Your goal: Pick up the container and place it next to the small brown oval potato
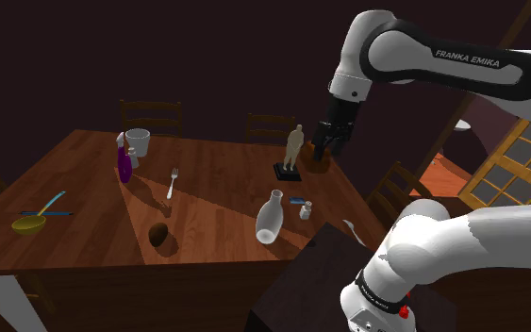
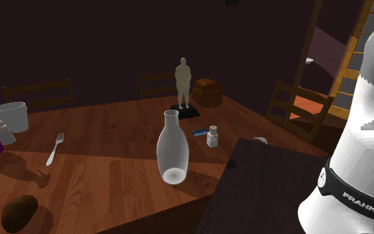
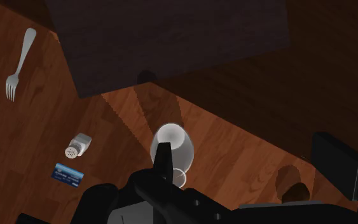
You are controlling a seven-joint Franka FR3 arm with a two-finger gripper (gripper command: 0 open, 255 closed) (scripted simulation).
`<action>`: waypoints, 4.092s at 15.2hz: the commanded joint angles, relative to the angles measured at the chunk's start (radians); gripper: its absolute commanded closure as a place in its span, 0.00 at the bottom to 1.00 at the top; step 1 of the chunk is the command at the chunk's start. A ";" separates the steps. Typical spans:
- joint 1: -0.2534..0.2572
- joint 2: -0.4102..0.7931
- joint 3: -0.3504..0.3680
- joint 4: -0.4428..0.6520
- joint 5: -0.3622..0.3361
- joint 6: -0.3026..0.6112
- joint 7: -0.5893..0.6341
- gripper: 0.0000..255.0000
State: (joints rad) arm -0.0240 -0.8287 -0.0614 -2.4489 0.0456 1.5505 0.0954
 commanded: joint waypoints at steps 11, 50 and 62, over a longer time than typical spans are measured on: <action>-0.077 0.033 -0.128 -0.257 -0.128 0.341 -0.130 0.00; -0.416 1.332 -0.105 0.031 0.889 1.441 -1.392 0.00; -0.415 1.332 -0.105 0.031 0.889 1.441 -1.392 1.00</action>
State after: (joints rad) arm -0.4395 0.5030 -0.1666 -2.4179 0.9346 2.9916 -1.2963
